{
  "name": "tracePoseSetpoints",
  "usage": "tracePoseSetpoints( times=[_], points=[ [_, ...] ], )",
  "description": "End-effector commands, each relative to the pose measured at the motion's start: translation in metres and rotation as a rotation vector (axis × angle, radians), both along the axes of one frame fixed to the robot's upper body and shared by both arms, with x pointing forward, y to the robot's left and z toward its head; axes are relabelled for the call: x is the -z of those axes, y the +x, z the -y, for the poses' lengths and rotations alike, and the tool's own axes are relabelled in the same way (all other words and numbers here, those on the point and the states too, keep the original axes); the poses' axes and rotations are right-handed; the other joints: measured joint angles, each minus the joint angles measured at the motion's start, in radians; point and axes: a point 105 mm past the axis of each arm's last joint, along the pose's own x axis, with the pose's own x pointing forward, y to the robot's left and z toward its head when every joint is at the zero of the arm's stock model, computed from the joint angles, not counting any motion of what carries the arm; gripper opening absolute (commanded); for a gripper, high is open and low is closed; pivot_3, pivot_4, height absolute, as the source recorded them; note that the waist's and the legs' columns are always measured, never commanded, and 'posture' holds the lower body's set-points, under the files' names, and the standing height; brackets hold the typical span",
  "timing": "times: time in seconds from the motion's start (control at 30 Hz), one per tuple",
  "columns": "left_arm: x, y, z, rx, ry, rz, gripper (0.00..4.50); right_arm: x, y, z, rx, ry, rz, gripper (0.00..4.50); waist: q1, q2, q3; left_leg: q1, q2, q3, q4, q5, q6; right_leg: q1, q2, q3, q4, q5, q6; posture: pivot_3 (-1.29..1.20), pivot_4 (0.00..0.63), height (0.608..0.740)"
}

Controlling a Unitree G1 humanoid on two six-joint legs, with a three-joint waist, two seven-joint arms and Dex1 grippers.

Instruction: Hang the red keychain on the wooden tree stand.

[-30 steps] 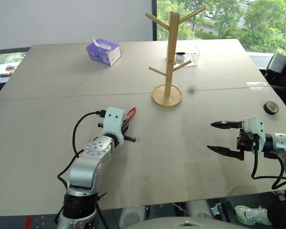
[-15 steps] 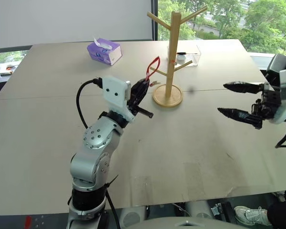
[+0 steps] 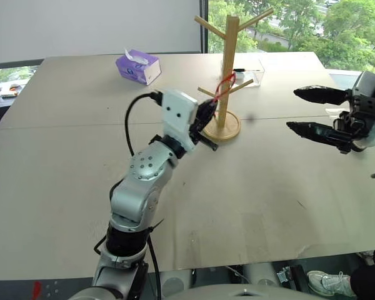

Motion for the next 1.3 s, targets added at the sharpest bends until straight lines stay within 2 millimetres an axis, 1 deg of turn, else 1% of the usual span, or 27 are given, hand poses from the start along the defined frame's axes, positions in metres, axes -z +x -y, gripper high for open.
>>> tracePoseSetpoints(
  times=[0.03,0.13,0.2,0.4,0.5,0.63,0.73,0.83,1.07,1.3],
  points=[
    [0.000,-0.001,0.005,0.006,0.033,0.035,0.07,-0.011,-0.005,0.001,0.008,0.001,0.061,4.50,0.000,0.000,0.000,0.000,0.000,0.000,0.000,0.000,0.000,0.000,0.000,0.000,0.000,0.000,0.000,0.00,0.150,0.740],
    [0.003,0.003,0.006,-0.008,0.044,0.040,0.07,-0.010,-0.004,0.001,0.012,-0.001,0.061,4.50,0.000,0.000,0.000,0.000,0.000,0.000,0.000,0.000,0.000,0.000,0.000,0.000,0.000,0.000,0.000,0.00,0.150,0.740],
    [-0.001,0.004,0.006,-0.013,0.028,0.059,0.07,-0.010,-0.004,0.001,0.014,0.000,0.060,4.50,0.000,0.000,0.000,0.000,0.000,0.000,0.000,0.000,0.000,0.000,0.000,0.000,0.000,0.000,0.000,0.00,0.150,0.740],
    [-0.013,-0.011,0.013,0.054,-0.021,0.124,0.07,-0.009,-0.006,0.002,0.014,-0.002,0.058,4.50,0.000,0.000,0.000,0.000,0.000,0.000,0.000,0.000,0.000,0.000,0.000,0.000,0.000,0.000,0.000,0.00,0.150,0.740],
    [-0.014,-0.012,0.010,0.045,-0.044,0.137,0.07,-0.008,-0.006,0.002,0.015,-0.006,0.059,4.50,0.000,0.000,0.000,0.000,0.000,0.000,0.000,0.000,0.000,0.000,0.000,0.000,0.000,0.000,0.000,0.00,0.150,0.740],
    [-0.023,-0.015,0.005,0.037,-0.069,0.179,0.07,-0.008,-0.006,0.001,0.010,-0.006,0.059,4.50,0.000,0.000,0.000,0.000,0.000,0.000,0.000,0.000,0.000,0.000,0.000,0.000,0.000,0.000,0.000,0.00,0.150,0.740],
    [-0.024,-0.010,-0.001,-0.003,-0.071,0.184,0.07,-0.008,-0.005,0.001,0.009,-0.006,0.058,4.50,0.000,0.000,0.000,0.000,0.000,0.000,0.000,0.000,0.000,0.000,0.000,0.000,0.000,0.000,0.000,0.00,0.150,0.740],
    [-0.023,-0.001,-0.005,-0.048,-0.063,0.177,0.07,-0.008,-0.004,0.000,0.008,-0.007,0.057,4.50,0.000,0.000,0.000,0.000,0.000,0.000,0.000,0.000,0.000,0.000,0.000,0.000,0.000,0.000,0.000,0.00,0.150,0.740],
    [-0.020,0.006,-0.005,-0.076,-0.058,0.162,0.07,-0.007,-0.004,0.001,0.012,-0.010,0.057,4.50,0.000,0.000,0.000,0.000,0.000,0.000,0.000,0.000,0.000,0.000,0.000,0.000,0.000,0.000,0.000,0.00,0.150,0.740],
    [-0.017,0.007,0.002,-0.061,-0.042,0.156,0.07,-0.007,-0.005,0.001,0.017,-0.012,0.058,4.50,0.000,0.000,0.000,0.000,0.000,0.000,0.000,0.000,0.000,0.000,0.000,0.000,0.000,0.000,0.000,0.00,0.150,0.740]
  ],
)
